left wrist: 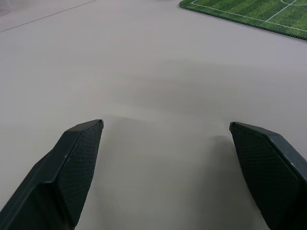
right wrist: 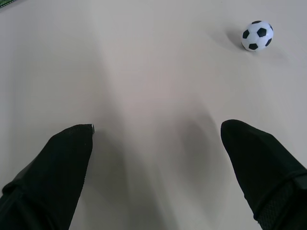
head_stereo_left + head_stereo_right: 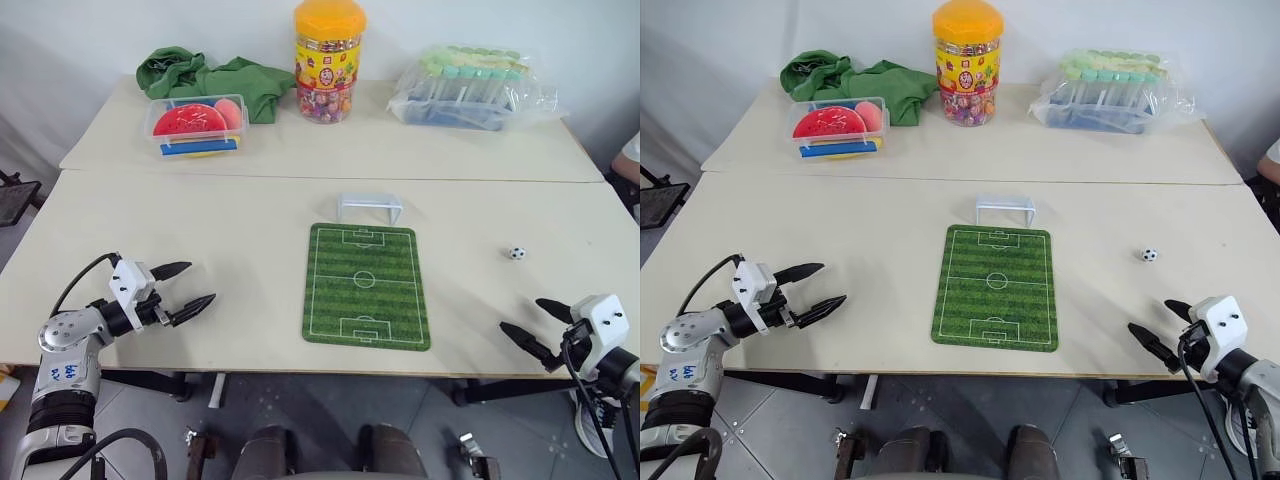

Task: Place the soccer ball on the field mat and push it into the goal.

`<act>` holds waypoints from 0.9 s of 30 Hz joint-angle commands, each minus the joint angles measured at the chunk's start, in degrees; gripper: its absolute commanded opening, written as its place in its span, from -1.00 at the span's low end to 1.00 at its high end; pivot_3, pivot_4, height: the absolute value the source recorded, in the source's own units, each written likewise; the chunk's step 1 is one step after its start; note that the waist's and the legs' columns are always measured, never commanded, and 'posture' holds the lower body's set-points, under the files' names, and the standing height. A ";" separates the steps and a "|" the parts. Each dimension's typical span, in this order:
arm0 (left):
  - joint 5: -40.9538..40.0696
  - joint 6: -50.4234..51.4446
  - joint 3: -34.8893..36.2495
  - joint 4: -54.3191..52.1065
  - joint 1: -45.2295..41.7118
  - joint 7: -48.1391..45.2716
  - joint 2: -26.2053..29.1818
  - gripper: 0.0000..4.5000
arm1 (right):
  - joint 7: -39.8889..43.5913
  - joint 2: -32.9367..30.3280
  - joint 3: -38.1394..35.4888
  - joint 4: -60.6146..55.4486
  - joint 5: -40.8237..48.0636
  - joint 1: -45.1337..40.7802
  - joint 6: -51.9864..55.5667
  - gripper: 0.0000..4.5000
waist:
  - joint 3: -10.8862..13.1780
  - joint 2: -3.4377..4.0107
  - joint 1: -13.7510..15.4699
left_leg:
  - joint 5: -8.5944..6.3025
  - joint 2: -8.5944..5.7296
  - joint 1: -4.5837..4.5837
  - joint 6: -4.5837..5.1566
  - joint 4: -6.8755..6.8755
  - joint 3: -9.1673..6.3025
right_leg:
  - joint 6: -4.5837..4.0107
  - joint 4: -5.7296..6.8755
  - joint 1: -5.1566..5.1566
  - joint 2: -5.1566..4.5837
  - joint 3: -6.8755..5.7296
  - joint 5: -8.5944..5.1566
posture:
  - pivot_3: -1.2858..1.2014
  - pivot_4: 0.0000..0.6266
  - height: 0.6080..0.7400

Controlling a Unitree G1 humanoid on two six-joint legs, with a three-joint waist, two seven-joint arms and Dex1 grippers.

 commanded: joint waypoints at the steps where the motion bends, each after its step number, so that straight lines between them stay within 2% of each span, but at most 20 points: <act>1: -0.13 1.13 -0.14 -0.26 -0.28 0.65 -0.54 1.00 | -0.53 -1.15 -2.18 0.22 -0.07 0.19 -0.28 0.98 | 0.00 0.00 0.00 | 0.00 0.00 0.00 0.00 0.00 0.00 | 0.00 0.00 0.00 0.00 0.00 0.00 | 0.03 -0.52 1.00; 9: -3.23 7.48 1.76 -4.35 -1.92 3.49 -1.38 1.00 | -2.56 -1.34 -4.45 -4.08 1.11 1.44 3.58 0.98 | -0.01 0.03 0.05 | 0.00 0.00 -0.01 0.01 0.01 -0.01 | 0.00 0.01 0.00 0.00 0.00 0.00 | 0.03 -0.52 1.00; 12: -3.92 10.05 1.60 -7.65 -2.54 4.52 -1.78 1.00 | -4.88 -2.54 -5.45 -7.91 2.38 0.60 9.78 0.98 | -0.01 0.02 0.03 | 0.00 0.00 -0.02 0.00 0.02 -0.01 | 0.00 0.02 -0.01 0.01 -0.01 0.00 | 0.03 -0.52 1.00; 17: -5.97 16.36 0.29 -14.67 -3.06 6.00 -3.28 1.00 | -7.48 -3.14 -6.04 -10.40 4.83 -4.99 15.72 0.98 | -0.01 0.02 -0.05 | 0.00 0.02 -0.03 0.00 0.03 -0.04 | 0.00 0.02 0.00 0.01 0.00 0.00 | 0.03 -0.52 1.00; 24: -10.09 16.90 -3.26 -23.51 -2.23 -0.92 -7.01 1.00 | -8.22 -3.24 1.15 6.38 -0.95 -21.22 12.61 0.98 | 0.00 0.00 -0.07 | 0.01 0.00 -0.05 0.00 0.04 -0.01 | 0.00 0.01 -0.03 0.05 -0.01 0.00 | 0.03 -0.52 1.00; 27: -10.51 16.70 -3.44 -24.97 -2.01 -1.62 -7.71 1.00 | -7.75 -2.99 3.19 12.83 -2.61 -25.70 10.66 0.98 | 0.01 0.01 0.11 | 0.01 -0.02 -0.10 0.00 0.05 -0.01 | 0.00 0.00 -0.05 0.05 -0.02 0.00 | 0.03 -0.52 1.00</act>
